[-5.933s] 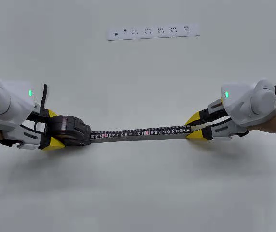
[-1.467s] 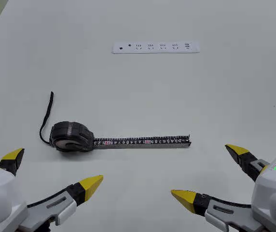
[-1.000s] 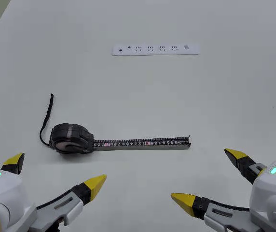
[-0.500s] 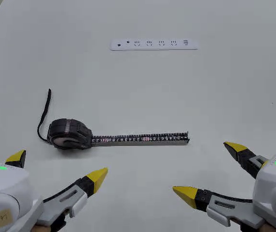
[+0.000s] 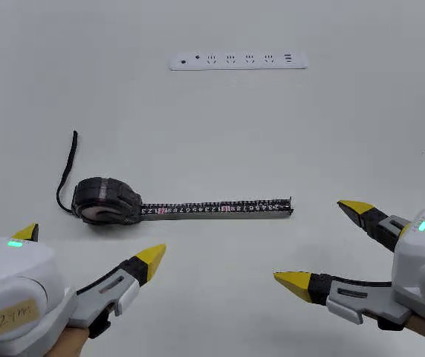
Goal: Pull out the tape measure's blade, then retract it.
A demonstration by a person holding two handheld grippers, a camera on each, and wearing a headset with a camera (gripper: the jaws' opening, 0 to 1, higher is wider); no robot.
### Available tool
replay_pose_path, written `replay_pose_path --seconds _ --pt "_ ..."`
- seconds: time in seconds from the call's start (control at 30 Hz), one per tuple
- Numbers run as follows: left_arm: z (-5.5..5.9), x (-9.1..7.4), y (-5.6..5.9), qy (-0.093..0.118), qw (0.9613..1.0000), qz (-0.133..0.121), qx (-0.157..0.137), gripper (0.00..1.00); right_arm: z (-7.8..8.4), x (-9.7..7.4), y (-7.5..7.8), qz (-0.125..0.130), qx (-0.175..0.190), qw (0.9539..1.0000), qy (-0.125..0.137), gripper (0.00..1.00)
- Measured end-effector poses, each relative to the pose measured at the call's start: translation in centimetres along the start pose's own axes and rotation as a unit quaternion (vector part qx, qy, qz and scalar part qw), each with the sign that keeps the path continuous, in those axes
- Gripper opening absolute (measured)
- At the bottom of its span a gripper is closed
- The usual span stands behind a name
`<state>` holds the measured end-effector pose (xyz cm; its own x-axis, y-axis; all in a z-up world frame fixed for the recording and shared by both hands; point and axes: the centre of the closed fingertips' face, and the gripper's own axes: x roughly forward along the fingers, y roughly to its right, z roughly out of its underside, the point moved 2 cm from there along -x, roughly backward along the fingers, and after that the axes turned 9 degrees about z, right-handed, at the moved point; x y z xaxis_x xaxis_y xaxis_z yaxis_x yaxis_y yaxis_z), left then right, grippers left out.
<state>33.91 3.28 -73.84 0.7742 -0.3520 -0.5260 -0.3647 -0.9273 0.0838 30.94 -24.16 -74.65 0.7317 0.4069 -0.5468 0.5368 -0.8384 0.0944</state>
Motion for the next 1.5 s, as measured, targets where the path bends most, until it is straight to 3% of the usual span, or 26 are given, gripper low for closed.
replay_pose_path --seconds 0.5,0.97,1.5 --pt "0.0 2.8 -1.2 -0.002 0.9998 -0.017 -0.014 0.98 1.0 1.4 1.3 -0.055 -0.063 0.9965 -0.004 0.72" --pt "0.4 4.4 -2.2 -0.009 0.9994 -0.027 -0.022 0.95 1.0 3.2 2.5 -0.108 -0.128 0.9859 -0.008 0.58" --pt "-0.1 6.1 -2.6 -0.015 0.9979 -0.034 -0.052 0.9 1.3 5.4 3.5 -0.149 -0.162 0.9754 -0.014 0.41"
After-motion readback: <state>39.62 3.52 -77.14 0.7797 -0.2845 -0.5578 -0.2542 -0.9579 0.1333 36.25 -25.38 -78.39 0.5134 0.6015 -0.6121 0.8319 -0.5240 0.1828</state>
